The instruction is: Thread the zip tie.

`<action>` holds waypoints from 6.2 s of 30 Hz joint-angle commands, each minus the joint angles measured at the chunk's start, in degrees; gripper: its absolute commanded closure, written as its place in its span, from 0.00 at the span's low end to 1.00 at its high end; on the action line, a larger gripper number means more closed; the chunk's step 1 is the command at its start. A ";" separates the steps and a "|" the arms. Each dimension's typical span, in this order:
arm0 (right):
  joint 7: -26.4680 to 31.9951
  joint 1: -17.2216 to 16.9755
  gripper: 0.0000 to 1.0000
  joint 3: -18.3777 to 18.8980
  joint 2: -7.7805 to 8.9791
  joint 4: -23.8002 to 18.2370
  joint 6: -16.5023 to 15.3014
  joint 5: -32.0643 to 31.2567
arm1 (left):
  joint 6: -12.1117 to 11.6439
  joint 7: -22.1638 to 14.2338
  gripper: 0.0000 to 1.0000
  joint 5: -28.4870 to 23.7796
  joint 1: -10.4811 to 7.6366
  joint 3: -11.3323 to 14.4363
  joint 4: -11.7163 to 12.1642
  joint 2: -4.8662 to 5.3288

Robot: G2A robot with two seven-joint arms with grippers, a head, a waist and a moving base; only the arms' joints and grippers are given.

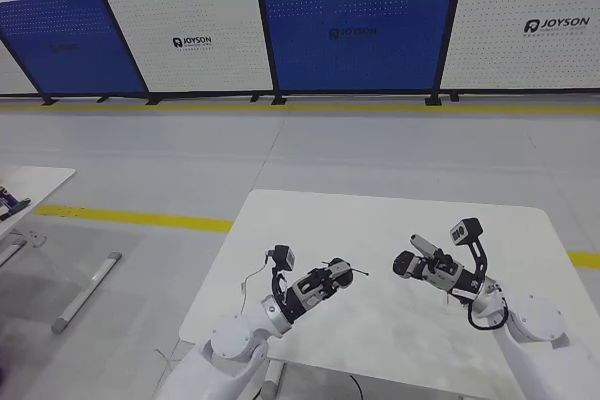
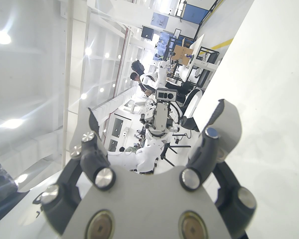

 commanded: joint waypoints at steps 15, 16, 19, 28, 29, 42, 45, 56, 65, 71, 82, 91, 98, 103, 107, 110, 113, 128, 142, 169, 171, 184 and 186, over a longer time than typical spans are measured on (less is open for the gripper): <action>18.63 5.59 0.00 7.92 4.20 -7.40 15.04 -26.36 | 0.00 -0.01 1.00 -0.02 0.01 -0.01 -0.01 0.00; 20.52 6.12 0.00 7.88 4.48 -7.71 16.56 -28.82 | 0.00 -0.01 1.00 -0.02 0.01 -0.01 -0.01 0.00; 20.41 7.47 0.00 7.93 4.88 -7.98 19.68 -33.92 | 0.00 -0.01 1.00 -0.02 0.01 -0.01 -0.01 0.00; 19.27 7.44 0.00 7.41 4.91 -8.74 20.03 -35.98 | 0.00 -0.01 1.00 -0.02 0.01 -0.01 -0.01 0.00; 19.27 7.44 0.00 7.41 4.91 -8.74 20.03 -35.98 | 0.00 -0.01 1.00 -0.02 0.01 -0.01 -0.01 0.00; 17.10 2.74 0.00 12.74 7.35 -16.63 34.98 -56.39 | 0.00 -0.01 1.00 -0.02 0.01 -0.01 -0.01 0.00; 22.58 5.30 0.00 10.76 7.18 -13.88 34.98 -61.19 | 0.00 -0.01 1.00 -0.02 0.01 -0.01 -0.01 0.00; 22.35 5.66 0.00 10.21 7.05 -13.57 34.74 -61.92 | 0.00 -0.01 1.00 -0.02 0.01 -0.01 -0.01 0.00; 27.96 11.61 0.00 5.65 5.38 -6.99 34.98 -65.85 | 0.00 -0.01 1.00 -0.02 0.01 -0.01 -0.01 0.00; 31.59 14.77 0.00 2.54 4.17 -3.61 34.98 -65.71 | 0.00 -0.01 1.00 -0.02 0.01 -0.01 -0.01 0.00; 28.57 13.94 0.00 1.45 3.92 -2.41 34.97 -66.13 | 0.00 -0.01 1.00 -0.02 0.01 -0.01 -0.01 0.00; 28.14 16.14 0.62 -0.14 2.92 0.50 34.98 -66.32 | 0.00 -0.01 1.00 -0.02 0.01 -0.01 -0.01 0.00; 31.21 17.45 0.56 -1.63 2.41 3.27 34.98 -68.00 | 0.00 -0.01 1.00 -0.02 0.01 -0.01 -0.01 0.00; 31.59 18.07 0.56 -2.33 2.08 5.27 34.98 -68.81 | 0.00 -0.01 1.00 -0.02 0.01 -0.01 -0.01 0.00; 31.59 18.80 0.61 -3.37 1.82 6.93 34.98 -69.38 | 0.00 -0.01 1.00 -0.02 0.01 -0.01 -0.01 0.00; 31.59 19.54 0.64 -4.44 1.44 8.24 34.98 -69.19 | 0.00 -0.01 1.00 -0.02 0.01 -0.01 -0.01 0.00; 31.59 20.66 0.65 -5.51 1.04 10.02 34.98 -69.20 | 0.00 -0.01 1.00 -0.02 0.01 -0.01 -0.01 0.00; 31.59 23.99 0.71 -8.38 -1.30 16.86 34.98 -70.04 | 0.00 -0.01 1.00 -0.02 0.01 -0.01 -0.01 0.00; 31.59 27.59 0.75 -11.44 -4.22 24.33 34.98 -70.37 | 0.00 -0.01 1.00 -0.02 0.01 -0.01 -0.01 0.00; 31.59 31.59 1.00 -13.66 -8.44 33.39 34.98 -72.69 | 0.00 -0.01 1.00 -0.02 0.01 -0.01 -0.01 0.00; 31.59 31.60 1.00 -13.55 -8.52 33.49 34.98 -72.80 | 0.00 -0.01 1.00 -0.02 0.01 -0.01 -0.01 0.00; 31.59 28.90 1.00 -11.51 -7.13 27.52 34.98 -75.23 | 0.00 -0.01 1.00 -0.02 0.01 -0.01 -0.01 0.00; 31.59 27.98 1.00 -10.90 -6.72 25.63 34.98 -75.58 | 0.00 -0.01 1.00 -0.02 0.01 -0.01 -0.01 0.00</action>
